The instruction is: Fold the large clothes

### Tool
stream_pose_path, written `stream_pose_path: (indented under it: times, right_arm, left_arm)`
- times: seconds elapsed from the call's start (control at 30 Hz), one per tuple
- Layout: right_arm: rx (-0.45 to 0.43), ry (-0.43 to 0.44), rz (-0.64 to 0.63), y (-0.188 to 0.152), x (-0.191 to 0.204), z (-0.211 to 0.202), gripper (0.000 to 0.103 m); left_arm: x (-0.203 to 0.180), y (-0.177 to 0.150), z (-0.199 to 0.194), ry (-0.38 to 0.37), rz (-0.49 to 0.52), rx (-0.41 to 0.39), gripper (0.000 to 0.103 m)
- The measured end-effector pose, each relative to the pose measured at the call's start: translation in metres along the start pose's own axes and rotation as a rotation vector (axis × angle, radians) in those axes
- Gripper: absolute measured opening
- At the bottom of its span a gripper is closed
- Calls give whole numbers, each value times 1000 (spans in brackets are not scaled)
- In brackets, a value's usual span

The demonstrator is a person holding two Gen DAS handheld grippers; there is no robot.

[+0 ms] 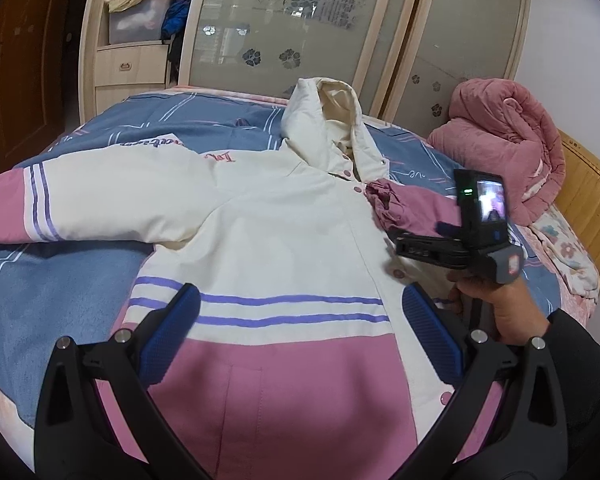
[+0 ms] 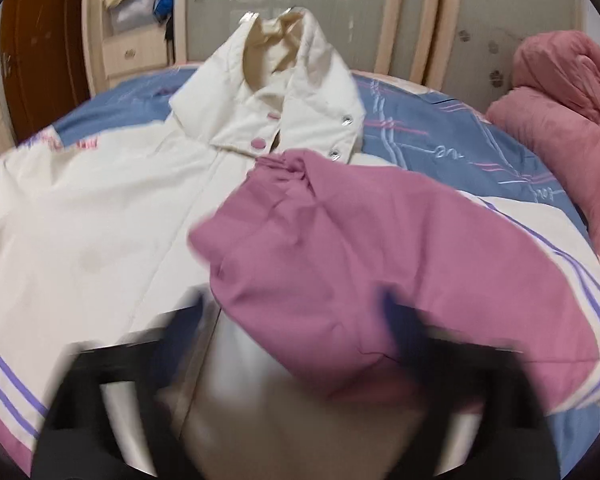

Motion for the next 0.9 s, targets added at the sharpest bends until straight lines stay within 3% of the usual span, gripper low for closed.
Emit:
stream_pose_path:
  times: [0.17, 0.4, 0.53, 0.77, 0.9]
  right_arm:
    - [-26, 23, 15, -9, 19, -43, 98]
    - [-164, -27, 15, -35, 39, -156, 102]
    - [-206, -70, 24, -63, 38, -197, 102]
    - [-189, -51, 134, -105, 16, -222, 102]
    - [-180, -34, 165, -114, 11, -223, 102]
  left_arm:
    - [3, 1, -8, 14, -4, -7, 101]
    - [4, 6, -31, 63, -17, -44, 101]
    - [-2, 3, -49, 110, 13, -69, 101]
    - [0, -18, -67, 190, 20, -21, 101]
    - [4, -25, -75, 141, 2, -39, 101]
Point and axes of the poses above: each gripper's, at about its wrist camera, not at the fingertips, and z roughly the way its jaws point, x to its left, y to its top, the point moved 3 cm from there along z, roughly the way its jaws point, and after that the axes turned 10 degrees about y, right-handed, at the moved point
